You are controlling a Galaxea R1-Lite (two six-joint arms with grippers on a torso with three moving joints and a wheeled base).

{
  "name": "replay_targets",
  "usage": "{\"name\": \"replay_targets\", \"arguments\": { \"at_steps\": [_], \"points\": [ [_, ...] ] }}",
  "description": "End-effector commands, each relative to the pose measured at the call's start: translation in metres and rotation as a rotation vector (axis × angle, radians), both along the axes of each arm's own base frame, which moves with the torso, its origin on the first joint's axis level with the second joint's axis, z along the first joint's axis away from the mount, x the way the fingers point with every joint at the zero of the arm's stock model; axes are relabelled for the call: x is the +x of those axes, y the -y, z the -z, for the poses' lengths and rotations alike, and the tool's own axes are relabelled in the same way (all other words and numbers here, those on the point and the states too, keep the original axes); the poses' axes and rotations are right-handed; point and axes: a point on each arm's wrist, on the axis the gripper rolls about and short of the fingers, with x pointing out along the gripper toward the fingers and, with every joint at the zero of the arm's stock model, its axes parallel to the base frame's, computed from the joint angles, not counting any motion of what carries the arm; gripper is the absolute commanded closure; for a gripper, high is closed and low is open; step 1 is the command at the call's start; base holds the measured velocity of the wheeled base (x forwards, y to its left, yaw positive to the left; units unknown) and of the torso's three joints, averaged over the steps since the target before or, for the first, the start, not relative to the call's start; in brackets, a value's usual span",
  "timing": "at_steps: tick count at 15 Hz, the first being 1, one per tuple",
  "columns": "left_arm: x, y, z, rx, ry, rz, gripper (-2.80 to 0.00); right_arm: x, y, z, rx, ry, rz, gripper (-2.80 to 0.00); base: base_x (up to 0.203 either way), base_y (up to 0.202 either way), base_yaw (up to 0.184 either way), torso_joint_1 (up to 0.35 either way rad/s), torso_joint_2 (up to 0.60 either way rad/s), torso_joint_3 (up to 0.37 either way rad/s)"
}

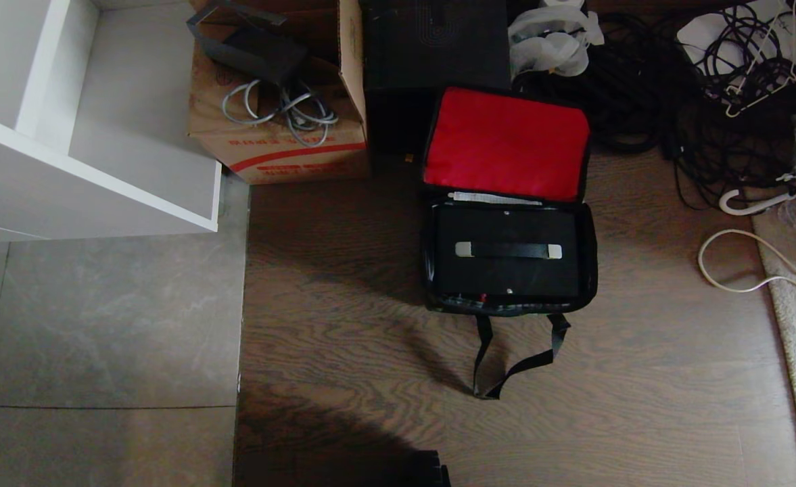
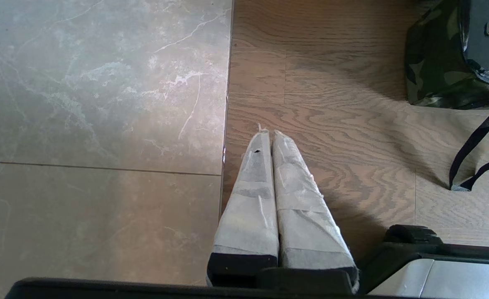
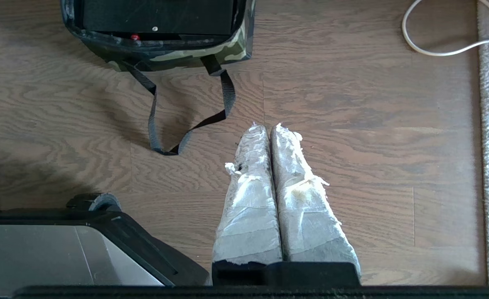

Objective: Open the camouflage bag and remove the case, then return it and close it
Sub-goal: Grip the handle

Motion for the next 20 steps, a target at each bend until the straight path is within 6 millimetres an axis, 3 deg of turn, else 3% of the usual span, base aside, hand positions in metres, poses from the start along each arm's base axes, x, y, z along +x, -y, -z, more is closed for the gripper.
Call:
{"name": "replay_targets", "arguments": {
  "at_steps": [1,20],
  "points": [
    [0.0006,0.0000,0.0021,0.000,-0.007,-0.001,0.00,0.0002,0.0000,0.0004,0.000,-0.002,-0.002,0.00,0.000,0.000,0.000,0.000,0.00,0.000],
    [0.0006,0.0000,0.0021,0.000,-0.007,0.001,0.00,0.0002,0.0000,0.0003,0.000,-0.002,-0.001,0.00,0.000,0.000,0.000,0.000,0.00,0.000]
  ]
}}
